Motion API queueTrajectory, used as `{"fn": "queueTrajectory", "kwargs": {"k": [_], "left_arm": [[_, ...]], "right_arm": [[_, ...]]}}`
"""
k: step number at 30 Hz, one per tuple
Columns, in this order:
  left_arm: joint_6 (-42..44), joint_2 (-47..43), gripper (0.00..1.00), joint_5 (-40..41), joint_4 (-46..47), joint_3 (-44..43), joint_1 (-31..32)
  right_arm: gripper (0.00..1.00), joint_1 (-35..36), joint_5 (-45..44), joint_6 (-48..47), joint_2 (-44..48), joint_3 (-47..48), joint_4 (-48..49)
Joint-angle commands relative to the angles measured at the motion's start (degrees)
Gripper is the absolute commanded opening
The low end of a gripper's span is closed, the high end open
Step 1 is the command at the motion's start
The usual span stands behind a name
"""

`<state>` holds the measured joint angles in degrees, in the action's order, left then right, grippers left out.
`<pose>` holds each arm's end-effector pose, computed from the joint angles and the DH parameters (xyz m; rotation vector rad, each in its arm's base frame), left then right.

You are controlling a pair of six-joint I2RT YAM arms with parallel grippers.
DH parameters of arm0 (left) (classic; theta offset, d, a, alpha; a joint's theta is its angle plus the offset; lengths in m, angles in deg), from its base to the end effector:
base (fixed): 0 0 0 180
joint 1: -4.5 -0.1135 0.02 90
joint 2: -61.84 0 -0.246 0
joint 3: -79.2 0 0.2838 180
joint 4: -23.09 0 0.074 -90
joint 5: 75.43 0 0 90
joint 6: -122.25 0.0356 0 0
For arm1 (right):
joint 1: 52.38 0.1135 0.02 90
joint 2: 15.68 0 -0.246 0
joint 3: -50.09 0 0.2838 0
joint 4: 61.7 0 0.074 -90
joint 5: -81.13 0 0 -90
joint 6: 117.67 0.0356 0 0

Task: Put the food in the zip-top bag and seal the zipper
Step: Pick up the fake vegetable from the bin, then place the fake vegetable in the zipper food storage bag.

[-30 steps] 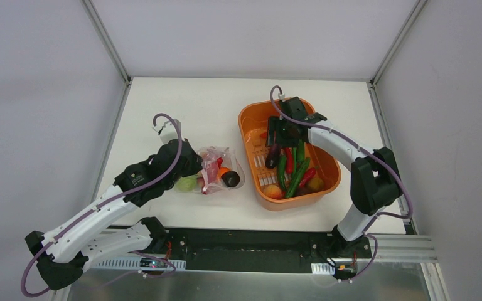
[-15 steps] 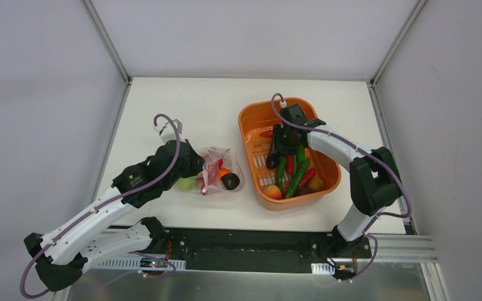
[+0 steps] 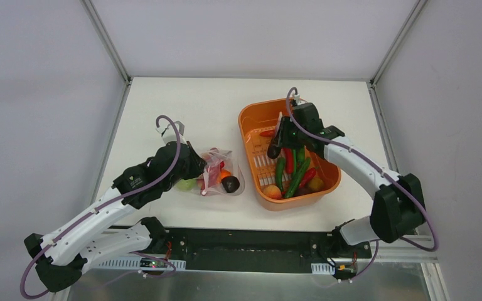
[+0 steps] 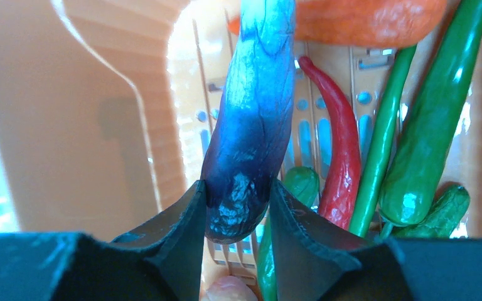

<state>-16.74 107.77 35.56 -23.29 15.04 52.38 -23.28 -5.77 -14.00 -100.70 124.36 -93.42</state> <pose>0.1523 -0.1494 0.3284 -0.2514 2.0812 -0.6778 0.3121 0.1759 0.2317 -0.3435 2.3266 0.4368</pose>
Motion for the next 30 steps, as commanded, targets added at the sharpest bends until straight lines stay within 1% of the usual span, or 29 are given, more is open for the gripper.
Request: {"fn": "queueTrajectory", "kwargs": {"k": [1,7,10,13,16,18,19,21,24,26,28,30], "left_arm": [[1.2,-0.3,0.0,-1.1,1.4,-1.6,-0.8],[3.5,1.4,0.0,-2.3,2.5,-5.6,-0.8],[3.5,1.8,0.0,-2.3,4.0,-7.1,-0.8],[3.6,1.9,0.0,-1.9,6.3,-6.8,-0.8],[3.6,1.5,0.0,-1.5,9.8,-4.4,-0.8],[1.8,1.6,0.0,-0.1,8.9,-4.3,-0.8],[1.7,1.5,0.0,-0.8,9.4,-4.3,-0.8],[1.9,1.7,0.0,-1.7,9.6,-4.8,-0.8],[1.9,2.1,0.0,-0.8,9.0,-5.8,-0.7],[1.8,3.3,0.0,-1.4,8.5,-6.7,-0.7],[0.0,4.3,0.0,-2.1,7.9,-7.1,-0.6],[-2.1,4.3,0.0,-2.8,10.5,-4.8,0.2]], "right_arm": [[0.24,-0.2,-2.6,2.5,7.5,-1.4,6.5],[0.24,-0.1,-2.7,5.9,14.9,-3.8,11.8],[0.24,-0.1,-2.1,8.2,17.9,-4.0,12.9],[0.24,-0.2,0.8,10.6,21.7,-6.4,16.1],[0.24,0.0,5.2,13.6,25.9,-10.4,19.1],[0.24,0.5,8.6,16.1,28.5,-13.1,22.1],[0.24,1.1,10.0,17.0,29.8,-13.9,23.3],[0.25,3.7,11.1,17.1,31.5,-14.8,24.6],[0.24,10.8,6.9,15.1,33.7,-16.0,25.0],[0.24,16.3,3.5,14.2,35.0,-17.8,27.2],[0.24,19.5,1.9,12.8,35.4,-18.1,27.9],[0.24,22.5,0.4,10.5,35.2,-17.4,27.8]]}}
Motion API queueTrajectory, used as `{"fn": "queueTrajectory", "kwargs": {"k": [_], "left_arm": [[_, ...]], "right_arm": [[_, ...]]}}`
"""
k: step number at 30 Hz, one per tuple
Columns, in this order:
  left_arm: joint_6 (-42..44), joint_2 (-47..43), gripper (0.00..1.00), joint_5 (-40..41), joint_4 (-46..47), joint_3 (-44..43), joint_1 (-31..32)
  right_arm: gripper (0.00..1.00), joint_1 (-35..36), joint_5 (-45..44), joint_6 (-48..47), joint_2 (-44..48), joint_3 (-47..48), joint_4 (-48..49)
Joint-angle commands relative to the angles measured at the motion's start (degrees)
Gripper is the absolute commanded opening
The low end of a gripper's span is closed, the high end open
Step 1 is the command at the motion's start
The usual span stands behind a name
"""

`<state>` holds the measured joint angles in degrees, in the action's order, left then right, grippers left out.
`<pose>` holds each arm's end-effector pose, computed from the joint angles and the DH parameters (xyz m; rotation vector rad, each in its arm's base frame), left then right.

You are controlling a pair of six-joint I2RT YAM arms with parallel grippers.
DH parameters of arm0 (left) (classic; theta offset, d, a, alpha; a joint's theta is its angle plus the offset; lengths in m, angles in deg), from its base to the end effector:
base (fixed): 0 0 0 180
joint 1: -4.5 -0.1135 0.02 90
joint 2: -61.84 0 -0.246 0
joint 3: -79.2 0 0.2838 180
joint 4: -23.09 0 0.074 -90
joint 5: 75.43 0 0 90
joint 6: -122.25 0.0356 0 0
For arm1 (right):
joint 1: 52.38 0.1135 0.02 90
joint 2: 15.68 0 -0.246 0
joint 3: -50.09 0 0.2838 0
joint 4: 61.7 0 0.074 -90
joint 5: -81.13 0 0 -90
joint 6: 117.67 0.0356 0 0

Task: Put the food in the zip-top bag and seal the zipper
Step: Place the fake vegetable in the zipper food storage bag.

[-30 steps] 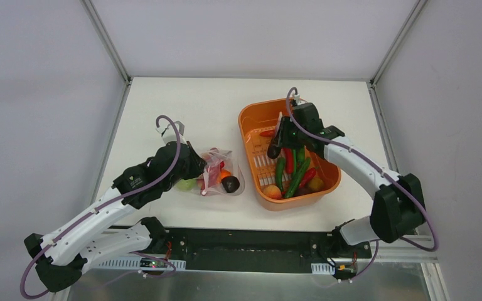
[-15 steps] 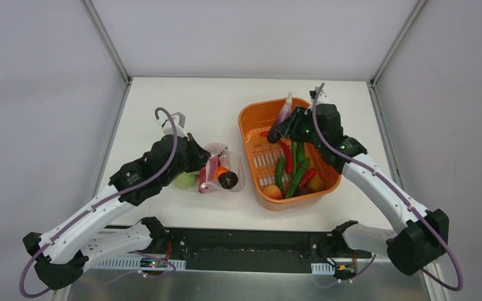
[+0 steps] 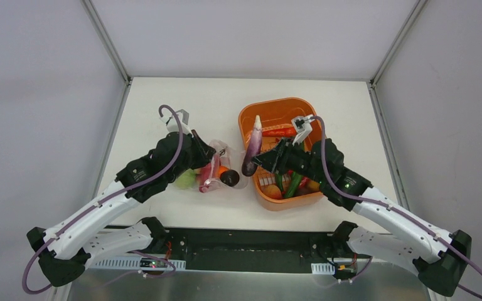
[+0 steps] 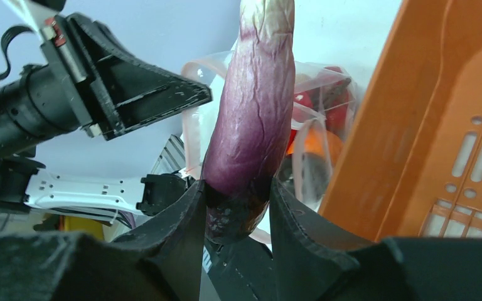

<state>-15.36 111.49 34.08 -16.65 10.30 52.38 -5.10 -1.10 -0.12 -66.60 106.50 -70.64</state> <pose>0.1627 -0.1622 0.3569 -0.2309 1.9753 -0.7859 0.1705 0.1917 0.3250 -0.4093 1.7017 1.0934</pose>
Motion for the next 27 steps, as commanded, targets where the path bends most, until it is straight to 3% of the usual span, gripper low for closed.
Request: {"fn": "queueTrajectory", "kwargs": {"k": [1,9,14,20,27], "left_arm": [[-4.3,0.3,0.0,-1.3,5.7,1.5,0.9],[-6.6,0.1,0.0,0.8,9.4,4.7,4.2],[-5.5,-2.2,0.0,2.5,7.9,4.0,4.5],[-4.6,-5.3,0.0,4.4,7.2,4.3,4.5],[-4.4,-8.9,0.0,6.9,7.7,7.2,4.5]], "right_arm": [[0.23,5.7,-5.3,-4.8,1.0,0.9,4.7],[0.22,19.3,-22.2,-18.2,-3.5,1.6,6.3],[0.22,23.3,-28.6,-26.2,-7.2,-2.0,16.5],[0.25,24.7,-29.6,-33.6,-11.4,-4.3,25.1],[0.28,25.6,-23.4,-38.8,-14.8,-7.8,34.5]]}}
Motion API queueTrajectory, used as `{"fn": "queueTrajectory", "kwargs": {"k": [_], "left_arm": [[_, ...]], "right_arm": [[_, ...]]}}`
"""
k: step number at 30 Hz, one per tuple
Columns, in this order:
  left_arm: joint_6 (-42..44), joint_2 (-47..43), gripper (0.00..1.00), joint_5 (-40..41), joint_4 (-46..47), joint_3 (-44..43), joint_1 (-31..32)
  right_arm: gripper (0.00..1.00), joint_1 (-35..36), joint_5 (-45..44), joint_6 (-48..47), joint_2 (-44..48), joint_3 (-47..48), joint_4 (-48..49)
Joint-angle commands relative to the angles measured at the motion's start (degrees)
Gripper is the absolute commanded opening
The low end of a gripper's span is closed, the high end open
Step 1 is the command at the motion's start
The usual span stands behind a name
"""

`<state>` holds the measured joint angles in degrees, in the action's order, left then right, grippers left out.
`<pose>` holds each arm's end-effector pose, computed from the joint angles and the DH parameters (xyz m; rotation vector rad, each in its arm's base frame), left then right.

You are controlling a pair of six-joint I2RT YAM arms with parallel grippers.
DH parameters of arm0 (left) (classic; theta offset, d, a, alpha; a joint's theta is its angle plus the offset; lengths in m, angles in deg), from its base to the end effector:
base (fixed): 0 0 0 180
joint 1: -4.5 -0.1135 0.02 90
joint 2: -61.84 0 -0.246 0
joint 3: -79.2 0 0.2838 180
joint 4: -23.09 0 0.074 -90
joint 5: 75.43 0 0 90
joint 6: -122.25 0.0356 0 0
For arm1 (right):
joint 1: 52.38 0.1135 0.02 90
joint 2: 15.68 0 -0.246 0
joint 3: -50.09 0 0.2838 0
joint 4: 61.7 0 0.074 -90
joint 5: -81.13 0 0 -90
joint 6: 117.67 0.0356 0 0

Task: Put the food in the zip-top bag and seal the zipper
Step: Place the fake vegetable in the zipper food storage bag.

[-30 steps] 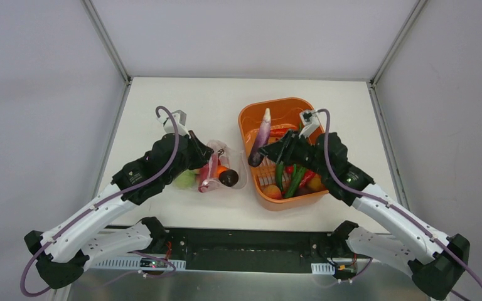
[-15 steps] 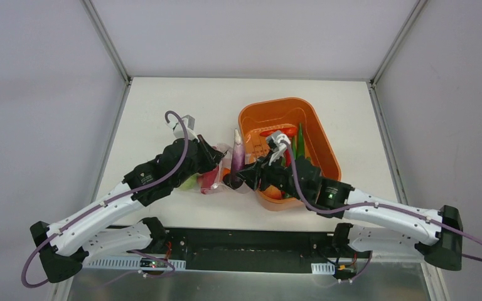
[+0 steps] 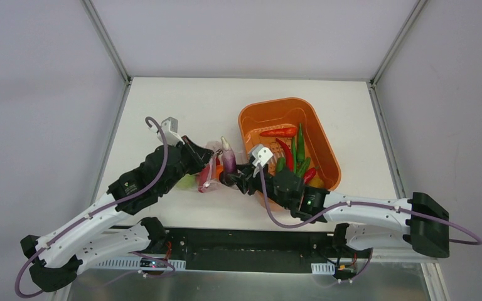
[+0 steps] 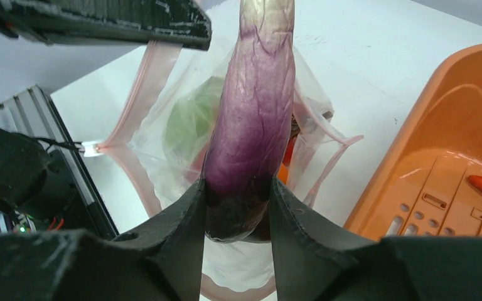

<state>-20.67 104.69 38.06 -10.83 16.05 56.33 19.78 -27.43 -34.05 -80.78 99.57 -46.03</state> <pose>0.1406 -0.1559 0.3541 -0.3226 1.8610 -0.9248 0.1019 0.2797 0.2603 -0.8030 1.3919 0.6443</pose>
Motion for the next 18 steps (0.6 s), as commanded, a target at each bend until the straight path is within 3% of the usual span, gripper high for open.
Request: {"fn": "queueTrajectory", "kwargs": {"k": [1,10,18], "left_arm": [[0.9,-2.6,0.0,3.1,2.1,1.7,0.5],[1.0,-4.4,0.0,4.2,4.7,3.4,0.5],[1.5,-4.3,0.0,0.4,9.1,4.1,0.5]], "right_arm": [[0.29,0.8,4.1,-5.2,-0.8,-1.2,10.4],[0.34,0.8,12.6,-3.8,-1.3,1.3,3.0],[0.34,0.7,5.9,2.1,-6.1,10.5,-13.6]]}}
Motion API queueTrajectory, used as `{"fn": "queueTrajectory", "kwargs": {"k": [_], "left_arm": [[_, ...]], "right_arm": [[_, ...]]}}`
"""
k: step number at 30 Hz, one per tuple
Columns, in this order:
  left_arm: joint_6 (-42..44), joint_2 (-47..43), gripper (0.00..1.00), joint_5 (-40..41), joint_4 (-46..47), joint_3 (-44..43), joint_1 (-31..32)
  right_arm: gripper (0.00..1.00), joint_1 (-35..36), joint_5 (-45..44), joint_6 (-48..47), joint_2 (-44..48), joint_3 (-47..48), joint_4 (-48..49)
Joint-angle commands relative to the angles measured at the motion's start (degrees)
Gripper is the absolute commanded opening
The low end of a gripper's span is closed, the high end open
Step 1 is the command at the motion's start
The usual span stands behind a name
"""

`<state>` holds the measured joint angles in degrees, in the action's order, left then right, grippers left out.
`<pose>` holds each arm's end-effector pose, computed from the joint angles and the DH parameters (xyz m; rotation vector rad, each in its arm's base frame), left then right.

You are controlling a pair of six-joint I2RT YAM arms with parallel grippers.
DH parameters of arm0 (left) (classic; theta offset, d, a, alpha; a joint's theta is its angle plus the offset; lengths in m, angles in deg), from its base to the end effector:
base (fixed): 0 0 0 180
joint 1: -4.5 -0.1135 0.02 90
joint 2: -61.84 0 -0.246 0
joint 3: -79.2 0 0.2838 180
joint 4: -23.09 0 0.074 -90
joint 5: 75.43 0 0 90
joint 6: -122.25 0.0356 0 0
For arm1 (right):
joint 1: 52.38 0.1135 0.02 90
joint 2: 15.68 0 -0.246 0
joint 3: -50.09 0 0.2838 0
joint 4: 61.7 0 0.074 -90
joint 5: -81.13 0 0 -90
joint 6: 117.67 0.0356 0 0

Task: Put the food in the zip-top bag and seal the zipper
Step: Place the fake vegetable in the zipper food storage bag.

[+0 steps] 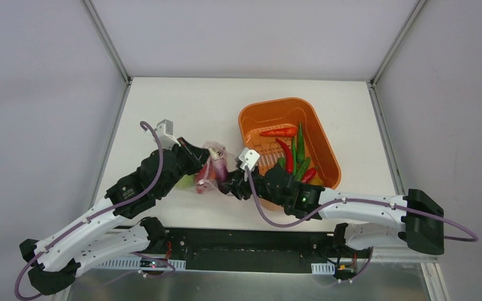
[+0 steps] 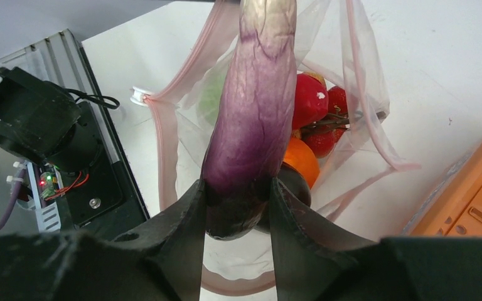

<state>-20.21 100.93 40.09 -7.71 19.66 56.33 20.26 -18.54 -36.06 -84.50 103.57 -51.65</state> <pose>0.1353 -0.1473 0.3487 -0.3494 1.7961 -0.9340 0.0992 0.2974 0.2577 -1.0082 1.3823 0.7048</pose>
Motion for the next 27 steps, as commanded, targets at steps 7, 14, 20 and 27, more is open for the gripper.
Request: {"fn": "queueTrajectory", "kwargs": {"k": [7,14,20,27], "left_arm": [[1.1,-1.9,0.0,-1.5,6.2,1.4,0.5],[0.3,-3.7,0.0,-1.0,6.1,3.0,0.5],[1.3,-3.0,0.0,-2.1,5.3,0.9,0.5],[1.8,-2.3,0.0,-2.4,5.6,0.0,0.5]], "right_arm": [[0.32,-2.8,3.1,10.7,-2.4,10.3,-15.3],[0.4,-6.4,8.9,14.2,-2.1,12.8,-20.8],[0.49,-6.9,13.4,18.4,-6.6,16.7,-19.5],[0.53,-6.9,6.1,22.8,-11.5,19.3,-18.9]]}}
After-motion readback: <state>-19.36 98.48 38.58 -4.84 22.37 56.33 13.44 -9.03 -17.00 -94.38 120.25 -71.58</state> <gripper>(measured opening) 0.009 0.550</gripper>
